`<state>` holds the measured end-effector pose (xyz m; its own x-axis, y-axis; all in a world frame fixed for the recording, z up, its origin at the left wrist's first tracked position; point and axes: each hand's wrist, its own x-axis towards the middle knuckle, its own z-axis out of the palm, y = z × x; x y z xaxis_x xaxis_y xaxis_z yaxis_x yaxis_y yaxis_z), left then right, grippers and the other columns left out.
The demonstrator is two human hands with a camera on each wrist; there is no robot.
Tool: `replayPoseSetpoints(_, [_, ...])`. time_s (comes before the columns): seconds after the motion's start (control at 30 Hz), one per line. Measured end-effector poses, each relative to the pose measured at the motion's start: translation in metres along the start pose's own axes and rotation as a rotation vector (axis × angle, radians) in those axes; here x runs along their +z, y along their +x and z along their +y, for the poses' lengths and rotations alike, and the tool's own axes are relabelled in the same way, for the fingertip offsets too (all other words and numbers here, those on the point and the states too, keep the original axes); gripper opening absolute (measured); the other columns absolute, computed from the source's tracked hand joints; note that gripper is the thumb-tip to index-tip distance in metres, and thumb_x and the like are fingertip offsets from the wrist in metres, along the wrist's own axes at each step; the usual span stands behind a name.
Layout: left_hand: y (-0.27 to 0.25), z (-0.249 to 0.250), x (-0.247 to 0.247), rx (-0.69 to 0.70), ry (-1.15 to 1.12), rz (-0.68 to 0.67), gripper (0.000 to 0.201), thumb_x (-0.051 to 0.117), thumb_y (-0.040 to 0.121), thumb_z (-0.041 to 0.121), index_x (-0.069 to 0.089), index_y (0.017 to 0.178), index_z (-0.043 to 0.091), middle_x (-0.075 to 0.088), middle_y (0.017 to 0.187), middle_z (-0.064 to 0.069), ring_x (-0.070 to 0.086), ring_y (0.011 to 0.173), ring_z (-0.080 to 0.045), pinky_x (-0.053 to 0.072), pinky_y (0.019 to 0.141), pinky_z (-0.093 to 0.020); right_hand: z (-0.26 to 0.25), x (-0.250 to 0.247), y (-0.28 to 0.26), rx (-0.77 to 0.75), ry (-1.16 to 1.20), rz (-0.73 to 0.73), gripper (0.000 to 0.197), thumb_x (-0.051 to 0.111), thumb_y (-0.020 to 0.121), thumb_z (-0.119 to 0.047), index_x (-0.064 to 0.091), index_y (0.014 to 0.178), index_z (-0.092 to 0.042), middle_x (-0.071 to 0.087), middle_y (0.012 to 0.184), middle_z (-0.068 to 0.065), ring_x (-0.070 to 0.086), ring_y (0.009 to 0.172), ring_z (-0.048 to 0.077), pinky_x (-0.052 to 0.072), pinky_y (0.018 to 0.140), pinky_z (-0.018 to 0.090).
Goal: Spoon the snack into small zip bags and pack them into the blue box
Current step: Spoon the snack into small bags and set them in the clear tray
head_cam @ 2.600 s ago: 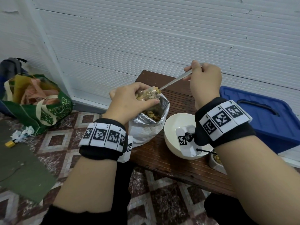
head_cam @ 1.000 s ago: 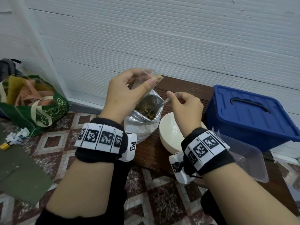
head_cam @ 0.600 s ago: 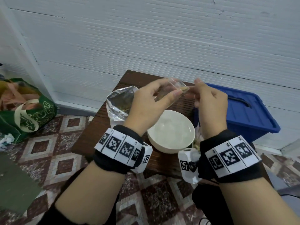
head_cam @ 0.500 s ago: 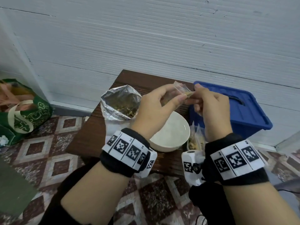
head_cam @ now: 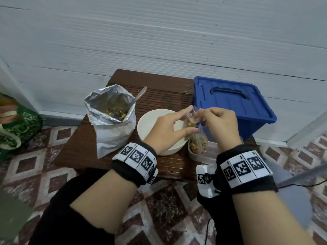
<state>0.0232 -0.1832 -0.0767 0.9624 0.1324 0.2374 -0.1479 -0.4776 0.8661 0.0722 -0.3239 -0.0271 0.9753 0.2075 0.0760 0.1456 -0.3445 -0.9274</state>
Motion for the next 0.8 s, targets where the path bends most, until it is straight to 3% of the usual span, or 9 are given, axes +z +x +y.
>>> replayPoseSetpoints(0.07, [0.001,-0.003,0.000,-0.038,-0.011,-0.016,0.074,0.079,0.077,0.032,0.044,0.142,0.030,0.064,0.116,0.014,0.052,0.111,0.007,0.040,0.096,-0.015,0.000,-0.002,0.000,-0.006,0.015,-0.007,0.022,0.060,0.086,-0.015,0.073,0.071,-0.006,0.071,0.073,0.004,0.060,0.069,0.005,0.047,0.071,0.026])
replayPoseSetpoints(0.13, [0.001,-0.006,0.000,-0.035,0.000,-0.007,0.067,0.080,0.077,0.029,0.051,0.138,0.028,0.066,0.114,0.015,0.054,0.111,0.006,0.042,0.097,-0.019,0.000,-0.004,0.000,-0.007,0.030,-0.015,0.022,0.060,0.087,-0.015,0.073,0.072,-0.005,0.070,0.069,-0.001,0.057,0.062,-0.003,0.044,0.069,0.023])
replayPoseSetpoints(0.23, [0.001,-0.007,0.001,-0.006,-0.004,0.041,0.049,0.078,0.079,0.023,0.061,0.125,0.026,0.065,0.103,0.020,0.056,0.101,0.013,0.041,0.092,-0.011,0.000,-0.003,-0.002,-0.008,0.043,-0.030,0.025,0.061,0.089,-0.020,0.074,0.075,-0.004,0.068,0.067,-0.002,0.054,0.057,-0.006,0.042,0.069,0.022])
replayPoseSetpoints(0.33, [0.002,-0.009,0.002,-0.005,-0.016,0.077,0.044,0.078,0.079,0.020,0.064,0.120,0.023,0.064,0.097,0.022,0.054,0.093,0.019,0.039,0.087,-0.003,-0.002,-0.001,-0.004,-0.022,0.023,-0.032,0.040,0.063,0.085,-0.043,0.073,0.077,-0.006,0.068,0.072,0.012,0.052,0.059,0.003,0.043,0.067,0.024])
replayPoseSetpoints(0.43, [0.004,-0.009,0.003,-0.005,0.002,0.097,0.041,0.080,0.078,0.024,0.064,0.116,0.024,0.060,0.091,0.026,0.052,0.088,0.024,0.038,0.083,0.000,-0.004,0.002,-0.006,-0.068,-0.078,-0.032,0.041,0.069,0.076,-0.055,0.070,0.077,-0.014,0.065,0.069,0.001,0.054,0.062,0.003,0.041,0.061,0.017])
replayPoseSetpoints(0.53, [0.004,-0.010,0.004,0.010,0.020,0.105,0.039,0.080,0.077,0.024,0.062,0.111,0.033,0.061,0.089,0.026,0.052,0.089,0.021,0.038,0.082,-0.001,-0.004,0.003,-0.006,-0.117,-0.232,0.012,0.028,0.073,0.078,-0.043,0.066,0.075,-0.017,0.062,0.067,-0.006,0.054,0.063,0.002,0.039,0.059,0.013])
replayPoseSetpoints(0.63, [0.004,-0.007,0.006,0.011,0.013,0.094,0.049,0.081,0.077,0.022,0.063,0.122,0.024,0.061,0.092,0.024,0.053,0.091,0.021,0.038,0.085,-0.002,-0.004,-0.001,-0.003,-0.150,-0.285,0.089,0.020,0.067,0.085,-0.030,0.064,0.070,-0.017,0.061,0.065,-0.008,0.054,0.063,0.002,0.036,0.057,0.005])
replayPoseSetpoints(0.8, [0.002,-0.003,0.002,-0.027,0.003,0.043,0.064,0.078,0.077,0.036,0.054,0.134,0.023,0.066,0.116,0.013,0.056,0.108,0.007,0.041,0.096,-0.013,-0.009,-0.020,-0.002,-0.137,-0.248,0.195,0.024,0.065,0.086,-0.029,0.061,0.064,-0.021,0.060,0.064,-0.011,0.052,0.062,-0.001,0.035,0.057,0.005])
